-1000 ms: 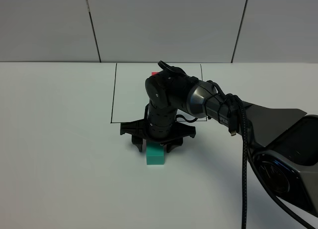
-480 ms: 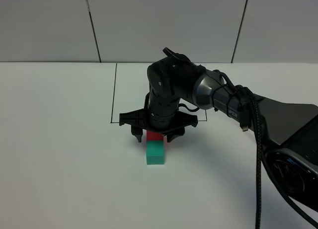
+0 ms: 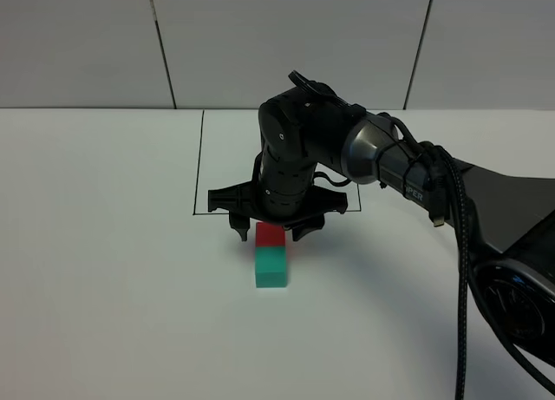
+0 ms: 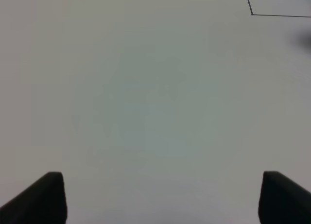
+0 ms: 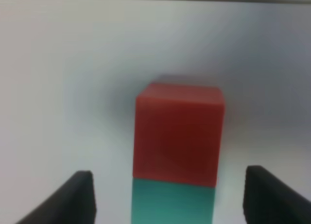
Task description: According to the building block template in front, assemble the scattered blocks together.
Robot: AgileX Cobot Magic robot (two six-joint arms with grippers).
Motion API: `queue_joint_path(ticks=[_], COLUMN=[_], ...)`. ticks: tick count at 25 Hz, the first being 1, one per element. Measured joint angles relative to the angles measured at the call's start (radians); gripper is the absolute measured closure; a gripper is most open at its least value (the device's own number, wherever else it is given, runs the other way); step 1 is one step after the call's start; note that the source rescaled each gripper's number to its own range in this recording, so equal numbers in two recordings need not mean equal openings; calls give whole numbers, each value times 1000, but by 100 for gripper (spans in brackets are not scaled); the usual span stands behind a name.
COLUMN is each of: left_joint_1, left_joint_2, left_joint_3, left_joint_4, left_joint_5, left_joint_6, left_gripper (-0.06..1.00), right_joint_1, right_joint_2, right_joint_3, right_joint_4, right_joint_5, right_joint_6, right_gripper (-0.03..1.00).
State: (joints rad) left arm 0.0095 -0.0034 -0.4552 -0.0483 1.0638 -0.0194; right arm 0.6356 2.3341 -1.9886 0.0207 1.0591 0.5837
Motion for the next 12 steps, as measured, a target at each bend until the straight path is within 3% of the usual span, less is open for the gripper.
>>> queue_joint_path(ticks=[6,12], left_joint_1=[0,0], left_joint_2=[0,0], left_joint_3=[0,0], left_joint_4=[0,0], left_joint_5=[0,0], left_joint_6=[0,0], left_gripper=[4,4], right_joint_1=[0,-17], right_joint_2=[-38,-109], right_joint_3=[0,0], right_joint_4=[-21,-125], right_joint_5=[3,56], right_joint_6=[-27,-30], right_gripper=[32,32])
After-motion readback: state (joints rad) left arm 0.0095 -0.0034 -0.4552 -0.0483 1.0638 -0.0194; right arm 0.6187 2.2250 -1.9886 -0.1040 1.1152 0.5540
